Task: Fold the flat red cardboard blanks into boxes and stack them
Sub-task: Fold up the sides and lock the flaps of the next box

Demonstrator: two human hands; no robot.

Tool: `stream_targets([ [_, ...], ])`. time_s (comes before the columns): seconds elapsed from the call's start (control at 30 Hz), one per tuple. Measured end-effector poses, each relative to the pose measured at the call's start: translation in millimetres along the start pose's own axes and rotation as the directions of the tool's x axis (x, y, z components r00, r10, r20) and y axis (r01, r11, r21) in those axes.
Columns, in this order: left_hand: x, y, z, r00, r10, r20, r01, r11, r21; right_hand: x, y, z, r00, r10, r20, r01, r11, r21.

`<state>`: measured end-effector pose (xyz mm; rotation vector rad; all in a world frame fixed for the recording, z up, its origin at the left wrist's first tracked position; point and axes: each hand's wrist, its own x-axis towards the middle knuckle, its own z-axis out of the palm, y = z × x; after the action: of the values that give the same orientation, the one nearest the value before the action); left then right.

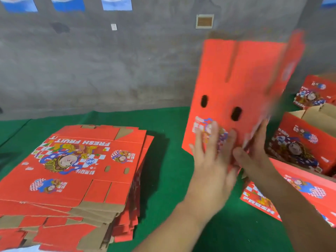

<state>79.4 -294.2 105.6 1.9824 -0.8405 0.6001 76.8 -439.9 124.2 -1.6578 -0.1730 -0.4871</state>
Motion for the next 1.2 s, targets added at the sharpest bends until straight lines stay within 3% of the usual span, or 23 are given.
stream_targets([
  [0.13, 6, 22, 20, 0.998, -0.054, 0.025, 0.051, 0.992, 0.111, -2, -3, -1, 0.999, 0.005, 0.049, -0.012, 0.99, 0.138],
  [0.4, 34, -20, 24, 0.961, 0.065, 0.27, -0.064, 0.998, -0.014, 17, 35, -22, 0.981, -0.141, -0.133, 0.14, 0.99, -0.019],
  [0.47, 46, -38, 25, 0.877, -0.055, 0.478, 0.064, 0.998, -0.002, 27, 57, -28, 0.976, -0.076, -0.203, 0.058, 0.994, -0.093],
  [0.5, 48, -45, 28, 0.794, -0.165, 0.585, 0.163, 0.985, 0.057, 32, 70, -30, 0.97, -0.035, -0.24, 0.006, 0.993, -0.119],
  [0.57, 43, -58, 34, 0.669, -0.3, 0.68, 0.252, 0.952, 0.172, 39, 98, -29, 0.942, 0.077, -0.327, -0.132, 0.98, -0.149],
  [0.73, 19, -68, 38, 0.723, -0.467, 0.509, 0.592, 0.799, -0.107, 31, 130, -5, 0.847, 0.314, -0.43, -0.426, 0.884, -0.194],
  [0.87, -3, -76, 23, 0.764, -0.53, 0.368, 0.623, 0.754, -0.207, 2, 123, 36, 0.812, 0.289, -0.507, -0.455, 0.858, -0.24],
  [0.97, -29, -98, -12, 0.794, -0.585, 0.163, 0.607, 0.779, -0.158, -27, 116, 85, 0.876, 0.402, -0.267, -0.45, 0.881, -0.149],
  [1.03, -43, -125, -46, 0.787, -0.614, -0.067, 0.616, 0.788, 0.019, -43, 112, 115, 0.862, 0.497, -0.1, -0.507, 0.851, -0.139],
  [1.07, -50, -139, -65, 0.749, -0.645, -0.149, 0.662, 0.73, 0.169, -49, 111, 126, 0.845, 0.534, -0.033, -0.533, 0.834, -0.145],
  [1.1, -60, -152, -83, 0.676, -0.714, -0.183, 0.727, 0.607, 0.321, -54, 109, 137, 0.824, 0.566, 0.035, -0.554, 0.817, -0.16],
  [1.17, -85, -174, -113, 0.468, -0.875, -0.128, 0.754, 0.319, 0.574, -61, 105, 153, 0.765, 0.618, 0.178, -0.583, 0.784, -0.213],
  [1.2, -99, -180, -123, 0.387, -0.917, -0.094, 0.718, 0.236, 0.655, -63, 103, 161, 0.726, 0.644, 0.24, -0.598, 0.764, -0.243],
])
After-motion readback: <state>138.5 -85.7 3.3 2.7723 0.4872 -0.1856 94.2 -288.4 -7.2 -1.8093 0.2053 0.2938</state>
